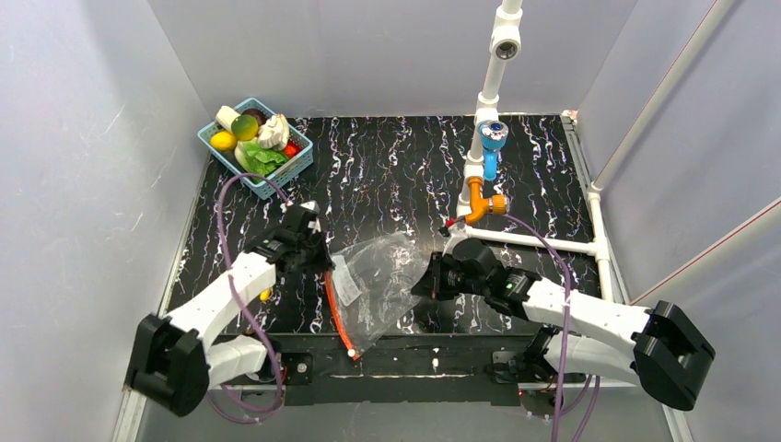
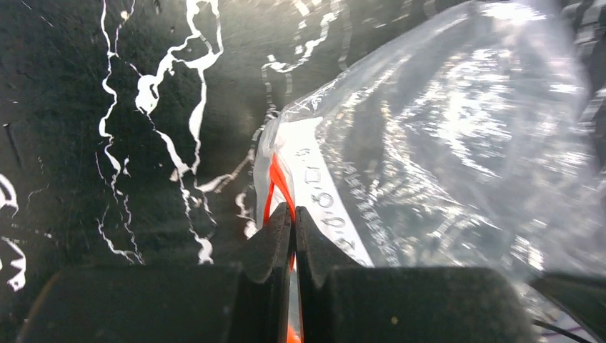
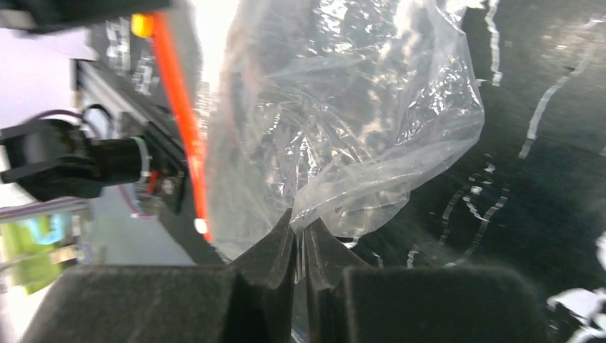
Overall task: Place the food in the zip-top bag and seal the zipper
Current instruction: Open the zipper of the food storage bag at the center of the board.
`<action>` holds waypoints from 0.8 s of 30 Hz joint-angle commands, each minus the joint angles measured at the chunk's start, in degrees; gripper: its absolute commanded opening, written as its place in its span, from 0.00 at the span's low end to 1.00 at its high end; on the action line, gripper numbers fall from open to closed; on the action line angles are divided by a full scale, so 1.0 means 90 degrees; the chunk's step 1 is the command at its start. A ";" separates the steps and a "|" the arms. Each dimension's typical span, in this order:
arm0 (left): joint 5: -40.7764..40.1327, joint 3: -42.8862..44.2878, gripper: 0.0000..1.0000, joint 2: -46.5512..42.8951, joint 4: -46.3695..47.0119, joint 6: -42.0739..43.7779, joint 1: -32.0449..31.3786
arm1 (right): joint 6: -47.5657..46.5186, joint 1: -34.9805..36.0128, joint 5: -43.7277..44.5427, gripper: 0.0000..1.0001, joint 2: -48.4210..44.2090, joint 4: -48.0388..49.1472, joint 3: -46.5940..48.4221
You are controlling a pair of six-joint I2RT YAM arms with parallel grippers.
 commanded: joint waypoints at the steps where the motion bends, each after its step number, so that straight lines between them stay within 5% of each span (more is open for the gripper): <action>1: 0.0152 0.0663 0.00 -0.1141 -0.0945 -0.0548 0.0000 | -0.1129 0.0017 0.0705 0.17 0.0290 -0.1625 0.0801; 8: 0.0183 0.0793 0.00 -0.1791 -0.1430 -0.2079 0.0028 | -0.1675 0.0854 0.1440 0.53 -0.0060 -0.2202 0.0921; 14: 0.0299 0.0493 0.00 -0.2040 -0.1507 -0.2637 0.0021 | -0.2005 0.1763 0.2217 0.61 -0.0249 -0.2518 0.1239; 24: -0.0272 0.1031 0.00 -0.2954 -0.2731 -0.3268 0.0022 | -0.2825 0.1799 0.3058 0.77 -0.0035 -0.4149 0.2890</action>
